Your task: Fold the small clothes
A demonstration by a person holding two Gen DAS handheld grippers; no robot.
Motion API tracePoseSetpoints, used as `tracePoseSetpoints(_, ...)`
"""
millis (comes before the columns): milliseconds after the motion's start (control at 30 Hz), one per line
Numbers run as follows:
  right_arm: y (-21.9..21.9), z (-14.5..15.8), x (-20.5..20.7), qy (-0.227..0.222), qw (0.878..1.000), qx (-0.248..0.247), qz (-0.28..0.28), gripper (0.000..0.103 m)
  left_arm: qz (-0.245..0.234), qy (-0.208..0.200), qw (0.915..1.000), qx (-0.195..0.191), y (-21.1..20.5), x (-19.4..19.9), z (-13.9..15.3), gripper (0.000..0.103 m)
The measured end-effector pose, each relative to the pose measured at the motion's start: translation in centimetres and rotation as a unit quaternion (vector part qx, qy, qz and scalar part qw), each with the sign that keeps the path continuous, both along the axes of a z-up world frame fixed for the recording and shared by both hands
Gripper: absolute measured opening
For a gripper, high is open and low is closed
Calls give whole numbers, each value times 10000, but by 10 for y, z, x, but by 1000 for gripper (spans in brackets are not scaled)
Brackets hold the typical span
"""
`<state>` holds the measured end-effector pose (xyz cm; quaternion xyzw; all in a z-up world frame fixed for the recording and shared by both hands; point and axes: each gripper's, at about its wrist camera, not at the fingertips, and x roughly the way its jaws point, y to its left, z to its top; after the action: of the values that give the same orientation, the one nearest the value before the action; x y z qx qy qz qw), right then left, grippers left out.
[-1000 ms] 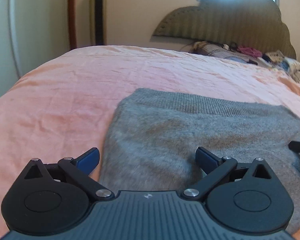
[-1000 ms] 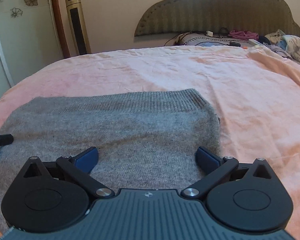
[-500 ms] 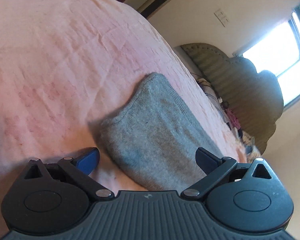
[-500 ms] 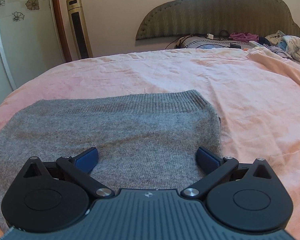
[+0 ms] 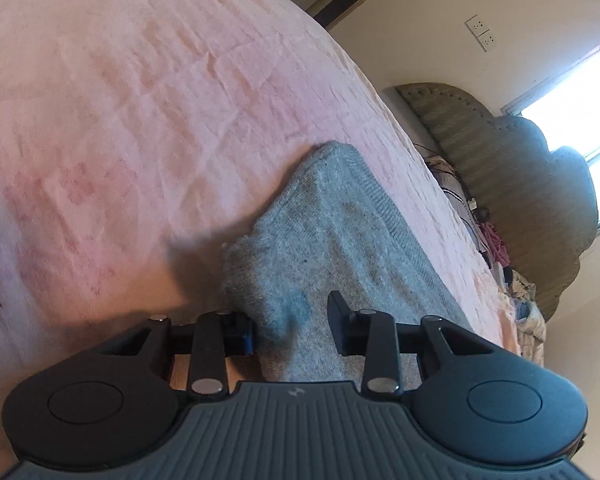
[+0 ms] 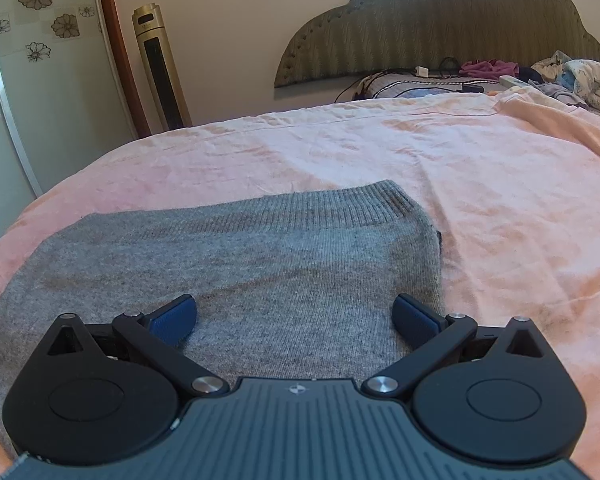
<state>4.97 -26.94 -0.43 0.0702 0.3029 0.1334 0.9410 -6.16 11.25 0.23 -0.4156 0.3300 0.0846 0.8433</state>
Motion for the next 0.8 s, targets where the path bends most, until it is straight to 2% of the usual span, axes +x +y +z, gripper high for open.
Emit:
tracePoseSetpoints(33, -1, 0, 0, 0, 10000, 9, 0, 103, -44, 62, 9998, 207, -3, 3, 4, 6)
tracePoseSetpoints(133, -1, 0, 0, 2, 10000, 42, -8, 103, -328, -62, 9973, 657, -21, 15, 20, 6)
tracePoseSetpoints(200, -3, 2, 0, 31, 9999, 122, -11, 103, -715, -380, 9903, 1129, -47, 23, 40, 5)
tracePoseSetpoints(233, -6, 6, 2, 103, 9995, 287, -22, 103, -991, -587, 9832, 1414, -64, 27, 50, 5)
tracePoseSetpoints(267, -12, 12, 3, 199, 9982, 567, -65, 103, -1367, -837, 9697, 1846, -88, 29, 61, 5)
tracePoseSetpoints(333, -26, 29, 5, 313, 9889, 1452, -18, 103, -2118, -1163, 9344, 2619, -135, 34, 68, 5)
tracePoseSetpoints(400, -34, 40, 10, 401, 9751, 2172, 203, 103, -2816, -1289, 9028, 2985, -174, 32, 59, 5)
tracePoseSetpoints(433, -36, 43, 16, 599, 9659, 2490, 385, 103, -3053, -1266, 8917, 3092, -187, 31, 50, 5)
tracePoseSetpoints(467, -35, 44, 23, 807, 9576, 2711, 540, 103, -3192, -1197, 8854, 3160, -196, 31, 42, 5)
tracePoseSetpoints(500, -34, 42, 29, 1008, 9500, 2877, 681, 103, -3284, -1075, 8817, 3212, -202, 32, 32, 5)
tracePoseSetpoints(567, -27, 38, 41, 1358, 9412, 2974, 853, 103, -3316, -912, 8823, 3214, -205, 32, 23, 5)
tracePoseSetpoints(667, -13, 30, 56, 1673, 9392, 2835, 971, 103, -3311, -1009, 8819, 3200, -200, 30, 28, 5)
tracePoseSetpoints(800, 6, 21, 78, 2080, 9221, 3059, 1133, 102, -3364, -1212, 8738, 3294, -201, 20, 39, 6)
